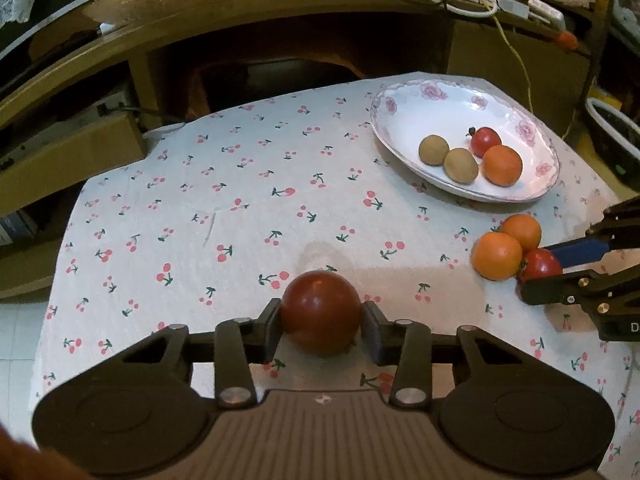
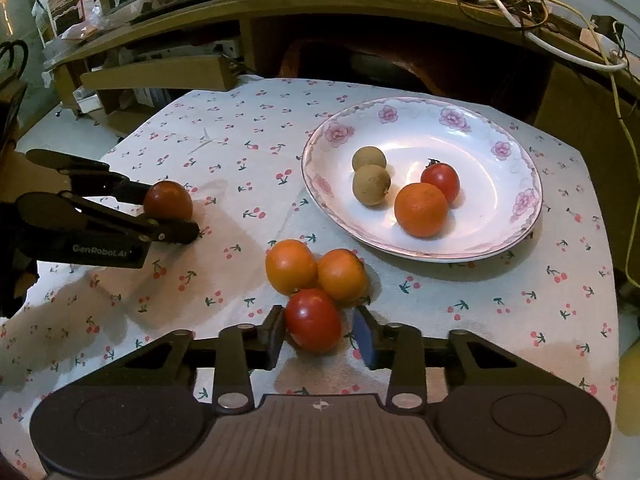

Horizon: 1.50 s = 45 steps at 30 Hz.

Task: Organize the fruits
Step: 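Grasp a red tomato with the right tool while the left tool holds its tomato, then carry both tomatoes toward the white plate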

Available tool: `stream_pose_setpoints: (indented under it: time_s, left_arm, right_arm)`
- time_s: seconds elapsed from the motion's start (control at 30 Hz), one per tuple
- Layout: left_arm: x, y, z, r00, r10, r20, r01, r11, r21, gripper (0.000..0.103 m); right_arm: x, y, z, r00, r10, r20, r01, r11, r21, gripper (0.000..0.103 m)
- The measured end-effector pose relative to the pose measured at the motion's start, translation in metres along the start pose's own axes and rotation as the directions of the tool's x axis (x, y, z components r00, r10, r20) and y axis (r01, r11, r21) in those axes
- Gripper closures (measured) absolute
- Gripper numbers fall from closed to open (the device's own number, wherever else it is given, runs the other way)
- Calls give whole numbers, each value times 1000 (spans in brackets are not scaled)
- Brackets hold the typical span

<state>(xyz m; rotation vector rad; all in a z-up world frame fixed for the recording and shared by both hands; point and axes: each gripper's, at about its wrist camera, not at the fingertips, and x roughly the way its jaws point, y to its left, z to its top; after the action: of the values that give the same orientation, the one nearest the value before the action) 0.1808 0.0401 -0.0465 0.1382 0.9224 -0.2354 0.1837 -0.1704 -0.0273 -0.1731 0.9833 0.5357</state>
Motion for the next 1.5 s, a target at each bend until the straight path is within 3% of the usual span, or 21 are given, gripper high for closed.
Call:
stream_pose_setpoints:
  time_s: [0.43, 0.83, 1.07, 1.5]
  left_arm:
    - [-14, -17, -12, 994, -105, -33, 106, 994, 26, 58]
    - [-9, -28, -10, 996, -82, -34, 84, 994, 63, 51]
    - [-12, -32, -8, 998, -54, -43, 58, 995, 76, 58]
    - [-16, -44, 4, 999, -23, -29, 26, 993, 116, 58]
  right_arm:
    - [-11, 6, -5, 1000, 12, -18, -12, 999, -29, 74]
    - [-4, 11, -4, 999, 13, -34, -15, 998, -61, 69]
    - [-5, 13, -3, 999, 6, -49, -10, 998, -68, 74]
    - [-7, 14, 1, 999, 2, -33, -4, 998, -59, 74]
